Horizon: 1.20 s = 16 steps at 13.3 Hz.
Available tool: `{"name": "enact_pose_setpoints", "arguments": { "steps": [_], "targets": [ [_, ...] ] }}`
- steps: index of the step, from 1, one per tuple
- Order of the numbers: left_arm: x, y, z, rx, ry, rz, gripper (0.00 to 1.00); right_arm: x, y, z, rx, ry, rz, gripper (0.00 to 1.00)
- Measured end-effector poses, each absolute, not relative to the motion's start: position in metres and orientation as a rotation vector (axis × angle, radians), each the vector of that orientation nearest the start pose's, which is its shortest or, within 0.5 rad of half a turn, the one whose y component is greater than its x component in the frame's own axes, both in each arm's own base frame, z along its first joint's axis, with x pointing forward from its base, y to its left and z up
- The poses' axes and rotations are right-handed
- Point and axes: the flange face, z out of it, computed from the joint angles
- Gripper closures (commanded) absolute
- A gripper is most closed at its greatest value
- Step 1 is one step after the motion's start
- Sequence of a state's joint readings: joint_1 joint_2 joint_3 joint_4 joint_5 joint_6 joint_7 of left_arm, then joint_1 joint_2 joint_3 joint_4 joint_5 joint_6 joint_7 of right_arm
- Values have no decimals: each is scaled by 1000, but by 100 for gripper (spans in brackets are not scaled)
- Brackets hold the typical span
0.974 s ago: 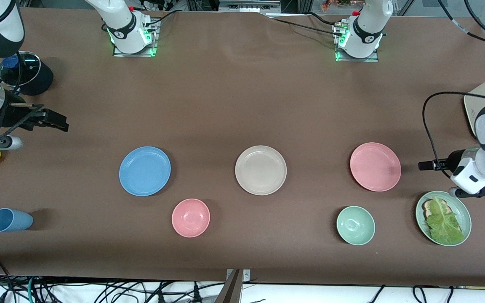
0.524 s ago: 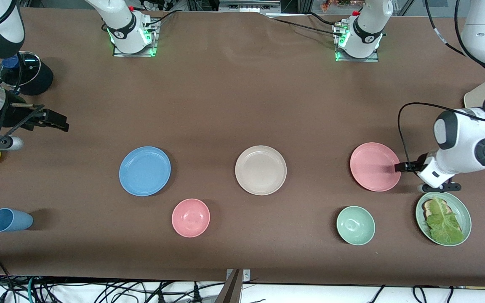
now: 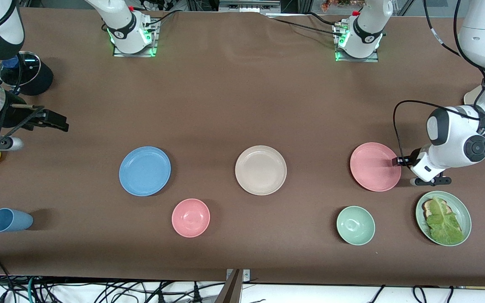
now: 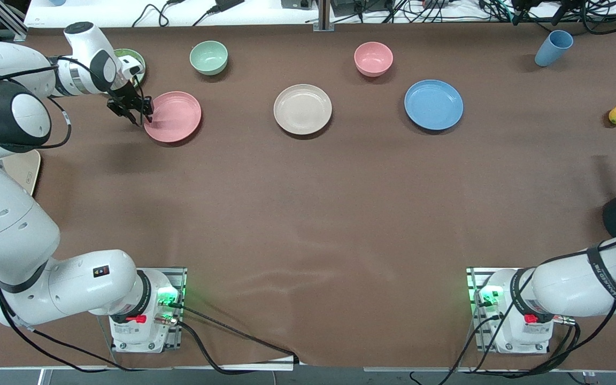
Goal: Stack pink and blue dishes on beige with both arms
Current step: 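Lift the pink plate with the left gripper onto the beige plate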
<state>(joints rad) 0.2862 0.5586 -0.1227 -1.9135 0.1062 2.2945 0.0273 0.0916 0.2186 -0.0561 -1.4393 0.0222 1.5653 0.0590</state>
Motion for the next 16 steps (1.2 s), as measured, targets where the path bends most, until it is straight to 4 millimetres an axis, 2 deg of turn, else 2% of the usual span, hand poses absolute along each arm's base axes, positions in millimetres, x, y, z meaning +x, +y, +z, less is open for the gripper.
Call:
{"name": "enact_pose_setpoints", "arguments": {
  "steps": [4,5,7,9,11,13,16],
  "targets": [
    [602,97,192,-3143,-106,267,100,616,28,558,-3132,37,146,0],
    [605,93,199,-3145,-101,277,100,616,28,558,-3132,37,146,0],
    [614,70,220,-3155,-131,340,100,616,28,558,-3132,37,146,0],
    [629,31,255,-3181,-195,417,100,616,28,558,-3132,38,146,0],
    [639,-15,291,-3191,-274,412,100,616,28,558,-3132,38,147,0],
    [641,-76,317,-3218,-400,399,100,616,27,558,-3132,38,147,0],
    [630,-174,335,-3221,-483,411,100,616,26,557,-3133,44,149,0]
  ]
}}
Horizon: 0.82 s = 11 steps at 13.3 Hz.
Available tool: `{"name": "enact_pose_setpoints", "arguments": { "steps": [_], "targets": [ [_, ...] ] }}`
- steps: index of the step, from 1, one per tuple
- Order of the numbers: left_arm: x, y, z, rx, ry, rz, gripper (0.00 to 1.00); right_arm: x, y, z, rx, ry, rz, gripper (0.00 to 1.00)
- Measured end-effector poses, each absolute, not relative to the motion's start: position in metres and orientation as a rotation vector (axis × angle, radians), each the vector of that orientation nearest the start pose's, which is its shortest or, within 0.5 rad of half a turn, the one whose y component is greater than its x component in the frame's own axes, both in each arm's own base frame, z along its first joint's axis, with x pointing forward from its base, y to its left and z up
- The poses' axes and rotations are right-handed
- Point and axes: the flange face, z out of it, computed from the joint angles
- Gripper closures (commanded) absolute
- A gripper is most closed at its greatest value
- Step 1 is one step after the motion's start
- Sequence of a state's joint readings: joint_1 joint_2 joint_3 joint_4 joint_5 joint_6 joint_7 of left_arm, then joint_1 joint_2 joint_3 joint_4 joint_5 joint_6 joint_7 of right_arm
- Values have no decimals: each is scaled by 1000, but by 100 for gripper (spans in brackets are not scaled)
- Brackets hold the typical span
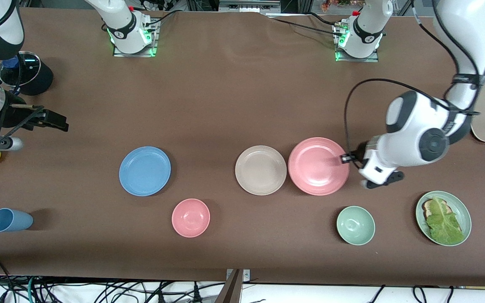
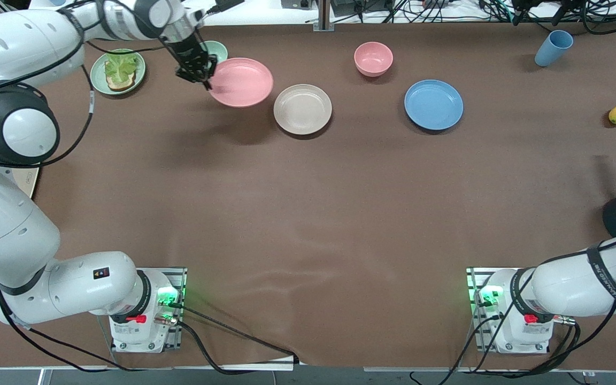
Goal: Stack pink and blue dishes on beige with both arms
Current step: 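Lift the pink plate with the left gripper onto the beige plate, then release the pink plate while the right gripper reaches the blue plate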
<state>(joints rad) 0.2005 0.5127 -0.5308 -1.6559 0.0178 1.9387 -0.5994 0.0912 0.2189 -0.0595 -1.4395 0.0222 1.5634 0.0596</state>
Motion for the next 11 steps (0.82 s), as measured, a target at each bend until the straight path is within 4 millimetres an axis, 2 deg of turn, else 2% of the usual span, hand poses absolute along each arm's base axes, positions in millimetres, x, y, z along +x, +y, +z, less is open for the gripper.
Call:
{"name": "enact_pose_setpoints", "arguments": {
  "steps": [2,3,4,6,8,11],
  "targets": [
    [618,-241,328,-3214,-468,429,100,616,19,556,-3135,64,150,0],
    [613,-268,319,-3211,-432,417,100,617,16,556,-3135,72,150,0],
    [609,-287,306,-3186,-384,393,100,617,13,555,-3136,79,150,0],
    [606,-307,281,-3147,-362,369,100,620,4,553,-3135,101,143,0],
    [608,-313,264,-3124,-363,354,100,623,-2,551,-3135,119,126,0],
    [612,-321,255,-3093,-382,317,100,625,-3,547,-3136,120,128,0]
  ]
}}
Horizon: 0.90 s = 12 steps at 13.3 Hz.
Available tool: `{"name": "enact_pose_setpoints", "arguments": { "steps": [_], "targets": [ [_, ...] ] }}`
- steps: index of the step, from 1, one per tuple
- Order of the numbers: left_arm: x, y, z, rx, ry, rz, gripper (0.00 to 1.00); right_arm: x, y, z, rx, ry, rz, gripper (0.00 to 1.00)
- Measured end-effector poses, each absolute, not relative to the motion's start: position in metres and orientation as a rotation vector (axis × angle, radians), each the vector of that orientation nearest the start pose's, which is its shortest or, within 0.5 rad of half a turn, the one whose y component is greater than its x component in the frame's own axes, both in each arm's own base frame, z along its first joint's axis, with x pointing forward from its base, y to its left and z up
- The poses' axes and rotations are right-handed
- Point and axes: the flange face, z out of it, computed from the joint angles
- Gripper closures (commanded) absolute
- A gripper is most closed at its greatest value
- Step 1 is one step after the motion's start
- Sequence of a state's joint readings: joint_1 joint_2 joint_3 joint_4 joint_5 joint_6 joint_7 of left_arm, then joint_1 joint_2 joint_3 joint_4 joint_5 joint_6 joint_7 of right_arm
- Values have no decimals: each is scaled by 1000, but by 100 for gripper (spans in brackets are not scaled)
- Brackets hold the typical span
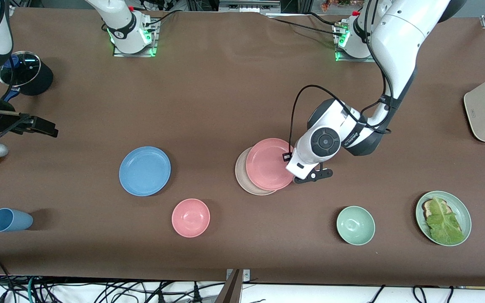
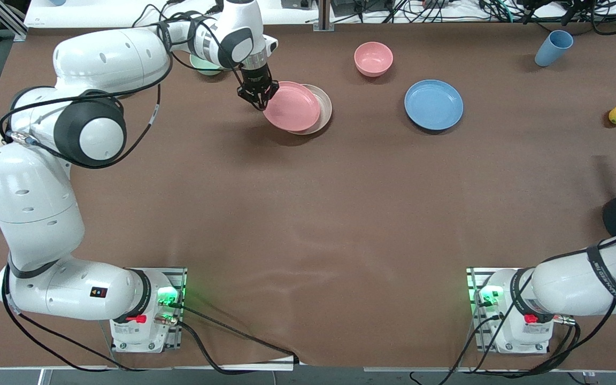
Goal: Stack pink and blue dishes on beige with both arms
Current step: 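Release the pink plate while the right gripper reaches the blue plate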
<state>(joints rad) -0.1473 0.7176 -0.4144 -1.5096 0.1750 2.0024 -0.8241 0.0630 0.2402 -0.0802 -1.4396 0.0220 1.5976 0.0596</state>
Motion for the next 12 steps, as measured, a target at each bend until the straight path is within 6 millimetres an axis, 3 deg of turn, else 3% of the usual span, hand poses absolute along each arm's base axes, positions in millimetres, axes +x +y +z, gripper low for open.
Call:
{"name": "enact_pose_setpoints", "arguments": {
  "steps": [1,2,3,4,7,12],
  "targets": [
    [615,-325,255,-3087,-396,298,100,626,-3,542,-3136,120,142,0],
    [616,-330,256,-3086,-407,284,71,630,-2,532,-3136,119,167,0],
    [618,-332,259,-3089,-417,272,16,634,-1,518,-3135,117,198,0],
    [621,-333,261,-3094,-423,262,0,638,0,504,-3135,115,227,0],
    [632,-327,269,-3102,-448,229,0,651,6,472,-3137,101,252,0],
    [655,-295,286,-3109,-515,181,0,654,13,455,-3135,86,244,0]
  ]
}}
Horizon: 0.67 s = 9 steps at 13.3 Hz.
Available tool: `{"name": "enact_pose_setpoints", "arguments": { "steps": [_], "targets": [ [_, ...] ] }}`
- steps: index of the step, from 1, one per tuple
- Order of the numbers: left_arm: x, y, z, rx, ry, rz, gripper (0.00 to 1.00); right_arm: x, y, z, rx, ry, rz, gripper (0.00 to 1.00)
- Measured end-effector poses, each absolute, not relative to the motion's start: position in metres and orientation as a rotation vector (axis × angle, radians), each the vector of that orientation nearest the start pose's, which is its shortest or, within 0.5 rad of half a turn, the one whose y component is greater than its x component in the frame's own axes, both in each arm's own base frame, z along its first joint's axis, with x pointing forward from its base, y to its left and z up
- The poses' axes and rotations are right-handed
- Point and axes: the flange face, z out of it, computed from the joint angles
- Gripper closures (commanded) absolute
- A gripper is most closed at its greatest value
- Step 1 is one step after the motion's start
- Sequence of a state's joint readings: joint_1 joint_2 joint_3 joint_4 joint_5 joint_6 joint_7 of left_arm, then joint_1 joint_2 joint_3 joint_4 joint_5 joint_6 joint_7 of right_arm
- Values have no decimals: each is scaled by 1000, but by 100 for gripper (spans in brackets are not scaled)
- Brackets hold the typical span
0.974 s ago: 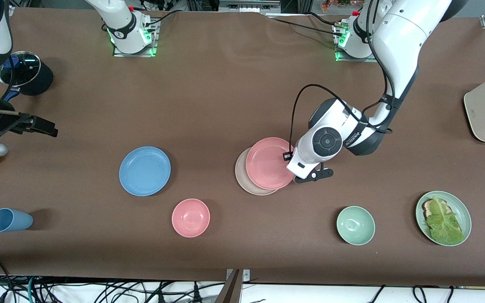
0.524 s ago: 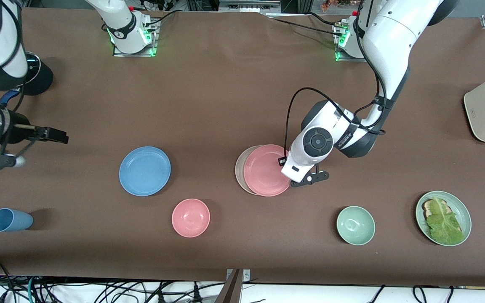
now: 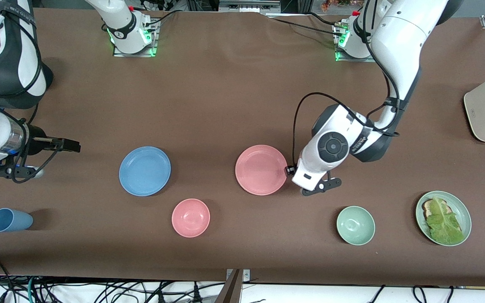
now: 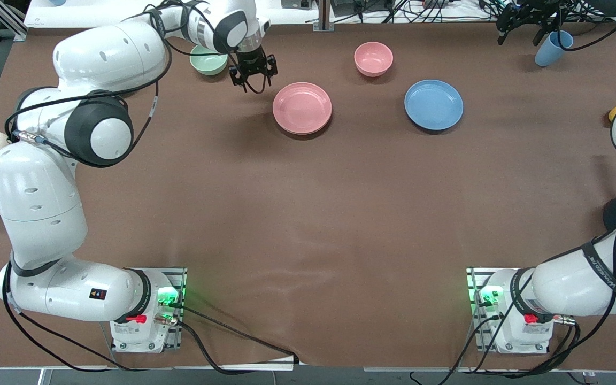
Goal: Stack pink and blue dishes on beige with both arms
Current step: 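Release the pink plate while the right gripper reaches the blue plate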
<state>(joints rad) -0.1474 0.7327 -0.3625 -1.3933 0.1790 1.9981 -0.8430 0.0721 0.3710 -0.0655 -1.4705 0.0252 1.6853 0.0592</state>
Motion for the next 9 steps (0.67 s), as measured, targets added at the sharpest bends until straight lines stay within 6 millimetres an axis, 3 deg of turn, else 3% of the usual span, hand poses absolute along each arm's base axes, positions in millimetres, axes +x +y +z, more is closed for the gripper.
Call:
{"name": "enact_pose_setpoints", "arguments": {
  "steps": [3,7,9],
  "targets": [
    [669,-256,301,-3092,-547,189,0,650,12,411,-3136,89,247,0],
    [687,-188,320,-3074,-609,197,0,657,13,352,-3140,90,174,0],
    [692,-158,327,-3082,-576,199,0,665,29,313,-3136,60,136,1]
  ]
}}
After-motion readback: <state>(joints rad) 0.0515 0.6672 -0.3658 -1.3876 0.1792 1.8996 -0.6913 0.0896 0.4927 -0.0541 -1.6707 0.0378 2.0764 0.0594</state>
